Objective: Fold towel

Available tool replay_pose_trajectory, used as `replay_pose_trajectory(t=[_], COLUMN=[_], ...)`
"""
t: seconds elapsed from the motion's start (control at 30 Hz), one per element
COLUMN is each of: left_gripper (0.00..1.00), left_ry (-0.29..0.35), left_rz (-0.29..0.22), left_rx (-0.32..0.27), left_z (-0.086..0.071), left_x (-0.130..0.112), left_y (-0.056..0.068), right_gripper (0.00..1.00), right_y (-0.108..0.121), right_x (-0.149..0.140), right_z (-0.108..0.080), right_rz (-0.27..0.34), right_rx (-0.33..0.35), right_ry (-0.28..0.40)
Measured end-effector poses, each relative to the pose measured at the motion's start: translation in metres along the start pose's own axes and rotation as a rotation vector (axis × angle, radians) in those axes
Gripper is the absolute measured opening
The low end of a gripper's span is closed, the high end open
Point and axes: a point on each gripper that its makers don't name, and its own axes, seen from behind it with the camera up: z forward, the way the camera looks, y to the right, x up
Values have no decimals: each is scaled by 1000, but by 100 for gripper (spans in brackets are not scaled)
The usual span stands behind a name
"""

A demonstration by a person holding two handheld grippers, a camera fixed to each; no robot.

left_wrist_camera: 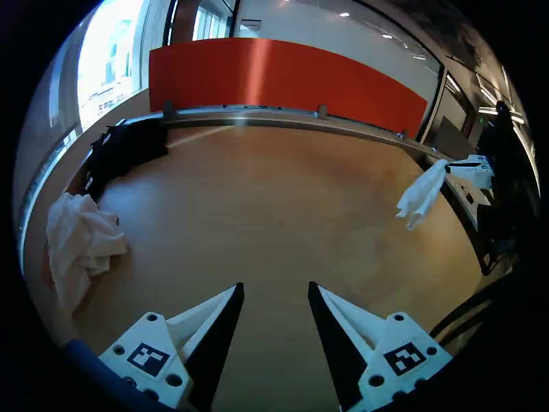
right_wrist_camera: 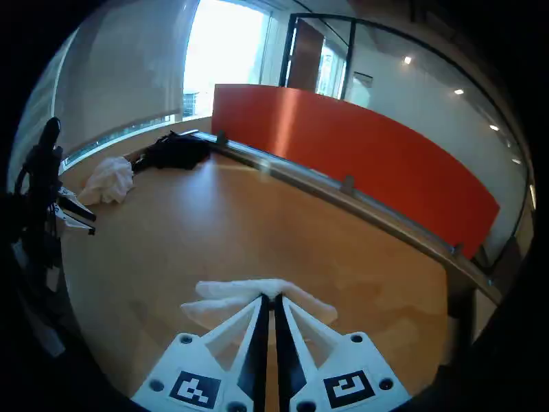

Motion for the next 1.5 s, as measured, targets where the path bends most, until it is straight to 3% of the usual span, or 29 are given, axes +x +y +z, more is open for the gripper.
replay_pose_trajectory(t=[0.4,0.8,1.2,1.5], left_gripper=[68,68,68,68], left_ry=[-13,-25,-33,-35], left_rz=[1,15,26,35], left_rx=[5,15,11,10], left_z=[9,17,26,27], left_x=[6,12,15,15], left_y=[18,31,47,51], right_gripper=[5,5,5,6], right_y=[78,136,159,165], right_x=[-41,-67,-95,-126], right_z=[-21,-30,-36,-49], right_rz=[26,42,55,76], right_rx=[-65,-108,-122,-135], right_ry=[-40,-68,-101,-133])
